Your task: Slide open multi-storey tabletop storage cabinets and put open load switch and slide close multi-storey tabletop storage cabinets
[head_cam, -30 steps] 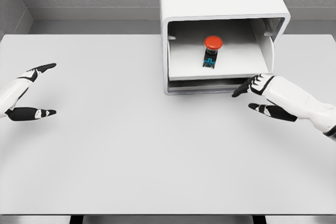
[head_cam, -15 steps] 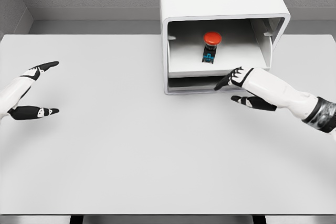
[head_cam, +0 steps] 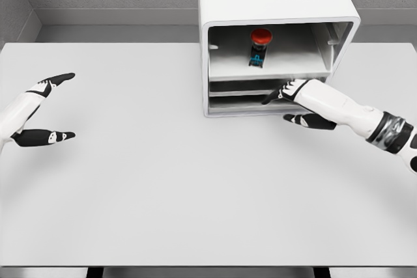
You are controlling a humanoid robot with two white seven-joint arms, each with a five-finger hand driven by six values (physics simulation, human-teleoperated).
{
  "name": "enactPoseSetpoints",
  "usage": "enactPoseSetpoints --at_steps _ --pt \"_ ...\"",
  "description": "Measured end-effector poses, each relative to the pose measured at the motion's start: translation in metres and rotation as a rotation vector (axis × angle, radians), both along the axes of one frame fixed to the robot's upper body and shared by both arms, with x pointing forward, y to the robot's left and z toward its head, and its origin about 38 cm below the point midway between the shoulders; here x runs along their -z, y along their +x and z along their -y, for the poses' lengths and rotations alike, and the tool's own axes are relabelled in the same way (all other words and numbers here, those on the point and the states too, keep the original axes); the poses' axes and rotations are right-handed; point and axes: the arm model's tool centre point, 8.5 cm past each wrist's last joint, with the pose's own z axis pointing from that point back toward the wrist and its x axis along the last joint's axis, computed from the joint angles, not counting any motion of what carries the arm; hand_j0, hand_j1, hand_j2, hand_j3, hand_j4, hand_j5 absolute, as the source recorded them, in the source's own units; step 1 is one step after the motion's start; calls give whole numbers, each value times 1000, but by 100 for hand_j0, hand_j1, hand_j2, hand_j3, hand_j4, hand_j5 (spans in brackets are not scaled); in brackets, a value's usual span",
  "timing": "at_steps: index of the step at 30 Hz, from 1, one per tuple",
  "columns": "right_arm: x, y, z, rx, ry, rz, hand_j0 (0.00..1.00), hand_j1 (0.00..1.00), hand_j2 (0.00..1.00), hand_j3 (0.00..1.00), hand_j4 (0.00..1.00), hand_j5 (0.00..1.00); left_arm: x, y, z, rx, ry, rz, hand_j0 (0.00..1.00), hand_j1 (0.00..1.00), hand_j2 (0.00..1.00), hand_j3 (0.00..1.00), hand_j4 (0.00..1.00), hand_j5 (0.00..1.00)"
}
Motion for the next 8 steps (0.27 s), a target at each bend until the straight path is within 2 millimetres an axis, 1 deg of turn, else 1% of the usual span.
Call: enactPoseSetpoints --at_steps 2,3,4,5,6,8 --pt "-1 -2 12 17 -23 -4 72 72 72 72 72 72 1 0 0 0 1 -2 100 100 100 100 100 100" --pt "-4 -3 21 29 -42 -2 72 72 72 72 72 72 1 -1 0 0 1 -4 100 100 100 100 100 100" --pt "0 -7 31 43 -58 -21 72 72 72 72 72 72 3 -2 0 -1 1 -9 100 100 100 100 100 100" --pt "0 -10 41 55 -73 -30 73 73 73 73 73 73 7 -5 0 -2 3 -21 100 100 100 100 100 100" --pt "-1 -12 50 67 -87 -38 73 73 73 73 73 73 8 -5 0 -2 8 -23 100 100 100 100 100 100" --pt "-3 -16 62 84 -107 -50 73 73 73 73 73 73 9 -5 0 -3 14 -27 100 100 100 100 100 100"
